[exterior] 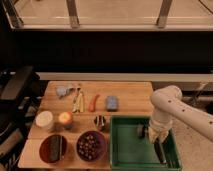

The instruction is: Wipe tray with brush

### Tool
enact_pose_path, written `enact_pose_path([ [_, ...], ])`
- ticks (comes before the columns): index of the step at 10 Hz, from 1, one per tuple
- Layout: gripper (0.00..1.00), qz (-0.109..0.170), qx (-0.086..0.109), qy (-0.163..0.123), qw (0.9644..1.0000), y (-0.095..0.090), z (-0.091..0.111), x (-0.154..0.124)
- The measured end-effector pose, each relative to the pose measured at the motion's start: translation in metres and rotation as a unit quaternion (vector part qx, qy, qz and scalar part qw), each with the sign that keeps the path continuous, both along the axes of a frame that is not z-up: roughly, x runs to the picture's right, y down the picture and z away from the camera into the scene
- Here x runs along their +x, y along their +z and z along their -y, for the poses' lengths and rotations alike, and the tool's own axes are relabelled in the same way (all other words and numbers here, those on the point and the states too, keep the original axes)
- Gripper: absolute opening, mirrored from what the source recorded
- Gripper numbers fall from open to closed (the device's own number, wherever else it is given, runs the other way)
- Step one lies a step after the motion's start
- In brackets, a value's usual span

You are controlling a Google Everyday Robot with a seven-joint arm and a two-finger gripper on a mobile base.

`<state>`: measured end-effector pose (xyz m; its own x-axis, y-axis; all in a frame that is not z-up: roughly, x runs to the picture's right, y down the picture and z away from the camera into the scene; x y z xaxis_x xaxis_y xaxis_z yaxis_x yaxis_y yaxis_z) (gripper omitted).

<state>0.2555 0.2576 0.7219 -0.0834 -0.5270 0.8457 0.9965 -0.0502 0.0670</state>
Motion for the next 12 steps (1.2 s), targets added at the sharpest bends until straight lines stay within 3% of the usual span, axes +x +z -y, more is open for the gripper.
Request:
enact_pose_path([
  [2, 0.00, 0.021, -0.009, -0.008, 0.9997, 0.008, -0.006, -0.019],
  [4, 0.00, 0.040, -0.019, -0.012, 0.9990, 0.000, -0.026, -0.035],
  [6, 0.00, 0.036, -0.022, -0.009, 0.9991, -0.019, -0.046, -0.038],
  [8, 0.00, 0.018, -0.020, -0.002, 0.9996, -0.036, -0.053, -0.025],
  [10, 0.00, -0.015, -0.010, 0.008, 0.9998, -0.051, -0.038, 0.009],
  [12, 0.00, -0.027, 0.000, 0.005, 0.9996, -0.045, -0.012, 0.028],
])
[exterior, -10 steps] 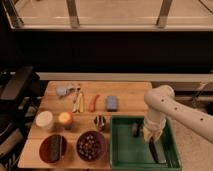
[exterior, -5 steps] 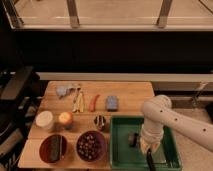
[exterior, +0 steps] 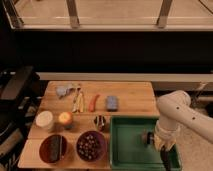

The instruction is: Wipe tray with brush

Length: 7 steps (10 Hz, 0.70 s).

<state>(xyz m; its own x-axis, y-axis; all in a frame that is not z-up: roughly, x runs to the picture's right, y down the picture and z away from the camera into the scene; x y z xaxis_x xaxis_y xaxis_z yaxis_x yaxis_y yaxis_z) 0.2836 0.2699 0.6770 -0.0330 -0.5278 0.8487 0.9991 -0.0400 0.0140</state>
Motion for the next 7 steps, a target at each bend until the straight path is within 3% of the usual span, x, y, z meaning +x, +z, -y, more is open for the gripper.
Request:
enact_pose_path([
  [3, 0.00, 0.017, 0.005, -0.006, 0.9998, 0.035, 0.033, -0.008],
  [7, 0.00, 0.057, -0.004, -0.006, 0.9983, 0.059, 0.030, -0.037],
])
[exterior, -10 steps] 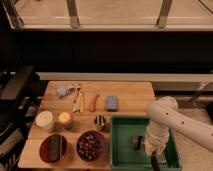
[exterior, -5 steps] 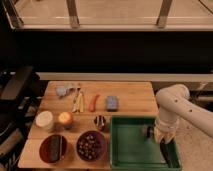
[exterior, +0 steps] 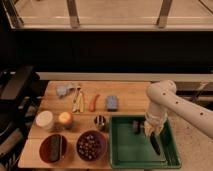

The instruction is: Wipe tray with brush

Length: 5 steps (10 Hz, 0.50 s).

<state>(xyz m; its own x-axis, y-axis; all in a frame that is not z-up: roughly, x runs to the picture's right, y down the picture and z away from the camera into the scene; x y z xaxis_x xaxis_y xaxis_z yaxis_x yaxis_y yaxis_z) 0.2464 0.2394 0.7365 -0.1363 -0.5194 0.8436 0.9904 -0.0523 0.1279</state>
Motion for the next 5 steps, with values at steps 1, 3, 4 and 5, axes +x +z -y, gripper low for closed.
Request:
enact_pose_path([
  [1, 0.00, 0.013, -0.004, 0.001, 0.9999, -0.005, -0.010, -0.009],
  [3, 0.00, 0.024, -0.010, 0.005, 0.9996, -0.016, -0.027, -0.018],
  [4, 0.00, 0.031, -0.013, 0.008, 0.9994, -0.023, -0.035, -0.024],
  [5, 0.00, 0.036, -0.018, 0.014, 0.9991, -0.038, -0.051, -0.028],
])
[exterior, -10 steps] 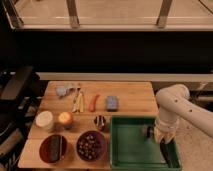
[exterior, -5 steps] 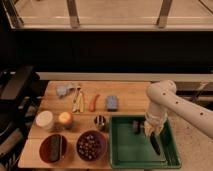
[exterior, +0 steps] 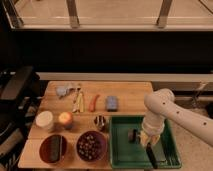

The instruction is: Wipe tray with brush

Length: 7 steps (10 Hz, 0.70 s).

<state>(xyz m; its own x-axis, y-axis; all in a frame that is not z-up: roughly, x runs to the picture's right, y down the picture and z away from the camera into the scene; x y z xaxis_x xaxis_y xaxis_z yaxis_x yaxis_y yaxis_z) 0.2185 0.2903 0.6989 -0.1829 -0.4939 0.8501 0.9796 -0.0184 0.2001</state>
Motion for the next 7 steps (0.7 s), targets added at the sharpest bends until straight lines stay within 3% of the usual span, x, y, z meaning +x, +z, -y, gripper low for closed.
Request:
enact_pose_path([
  [3, 0.00, -0.017, -0.001, 0.012, 0.9998, -0.032, -0.028, 0.012],
  [5, 0.00, -0.039, 0.006, 0.017, 0.9991, -0.044, -0.026, 0.030],
  [7, 0.00, -0.058, 0.013, 0.016, 0.9981, -0.042, -0.008, 0.045],
])
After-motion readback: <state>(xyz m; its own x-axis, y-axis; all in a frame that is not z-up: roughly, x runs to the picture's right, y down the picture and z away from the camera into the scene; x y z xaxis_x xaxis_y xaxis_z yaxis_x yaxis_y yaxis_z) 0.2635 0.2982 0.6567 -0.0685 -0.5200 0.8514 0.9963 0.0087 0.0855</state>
